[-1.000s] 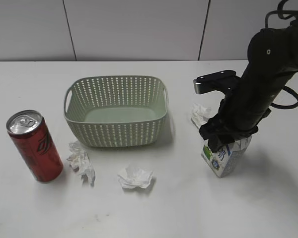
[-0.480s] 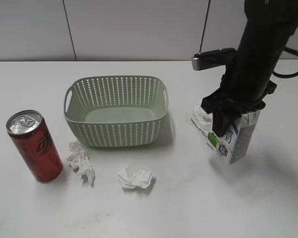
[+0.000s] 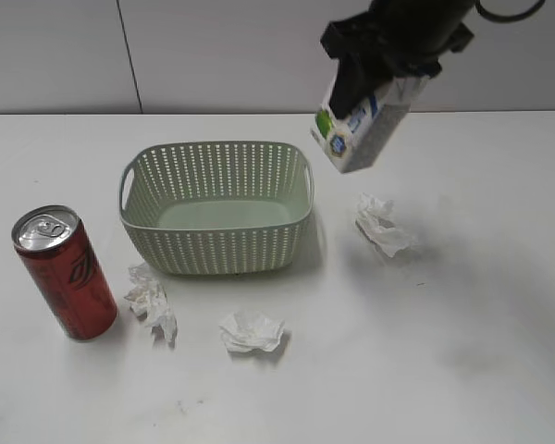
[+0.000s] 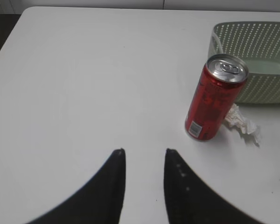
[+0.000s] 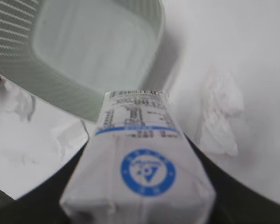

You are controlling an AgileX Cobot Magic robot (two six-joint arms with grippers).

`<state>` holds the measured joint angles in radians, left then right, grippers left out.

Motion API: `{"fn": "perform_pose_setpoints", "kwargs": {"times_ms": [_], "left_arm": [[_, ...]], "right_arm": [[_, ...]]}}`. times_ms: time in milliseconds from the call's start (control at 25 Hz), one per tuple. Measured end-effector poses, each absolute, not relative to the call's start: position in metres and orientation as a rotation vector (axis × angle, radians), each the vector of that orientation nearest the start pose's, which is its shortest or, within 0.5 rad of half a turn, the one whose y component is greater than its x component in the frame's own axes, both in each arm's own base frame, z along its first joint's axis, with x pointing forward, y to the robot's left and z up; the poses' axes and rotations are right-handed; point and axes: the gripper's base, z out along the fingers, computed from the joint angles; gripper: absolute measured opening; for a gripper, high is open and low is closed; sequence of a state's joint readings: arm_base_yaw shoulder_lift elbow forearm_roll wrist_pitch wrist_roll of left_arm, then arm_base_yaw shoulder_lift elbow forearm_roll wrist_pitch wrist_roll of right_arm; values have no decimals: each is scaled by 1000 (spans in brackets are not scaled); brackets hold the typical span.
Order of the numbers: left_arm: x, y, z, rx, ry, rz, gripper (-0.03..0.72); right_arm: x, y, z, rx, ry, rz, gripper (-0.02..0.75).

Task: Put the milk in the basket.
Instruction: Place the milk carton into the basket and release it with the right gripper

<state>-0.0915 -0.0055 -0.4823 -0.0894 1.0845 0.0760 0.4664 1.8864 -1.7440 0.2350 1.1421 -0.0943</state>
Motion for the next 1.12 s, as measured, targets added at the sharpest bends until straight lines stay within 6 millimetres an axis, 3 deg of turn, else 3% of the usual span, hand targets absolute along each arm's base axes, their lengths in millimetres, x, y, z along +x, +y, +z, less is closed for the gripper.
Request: {"fn": "perform_pose_setpoints", "kwargs": {"times_ms": [120, 240, 320, 520, 680, 800, 1000, 1120], "left_arm": [[-6, -7, 271, 179, 2071, -117, 230], [-6, -7, 271, 179, 2071, -117, 230], [-6, -7, 271, 179, 2071, -117, 232], [-6, -7, 271, 179, 2071, -117, 233], [-6, -7, 271, 179, 2071, -117, 233], [-6, -7, 271, 179, 2071, -117, 233], [-6, -7, 271, 179, 2071, -117, 233], [-6, -7, 271, 179, 2071, -117, 232]], "right_arm": [[354, 225, 321, -746, 2588, 458, 358], [352, 253, 319, -800, 2517, 487, 356], [352, 270, 307, -852, 2505, 477, 356], [360, 299, 248, -1006, 2534, 336, 356], [368, 309, 202, -1077, 2566, 258, 356], [373, 313, 178, -1106, 2570, 229, 356], [377, 314, 157, -1143, 2573, 175, 367], [378, 315, 154, -1146, 2564, 169, 475]]}}
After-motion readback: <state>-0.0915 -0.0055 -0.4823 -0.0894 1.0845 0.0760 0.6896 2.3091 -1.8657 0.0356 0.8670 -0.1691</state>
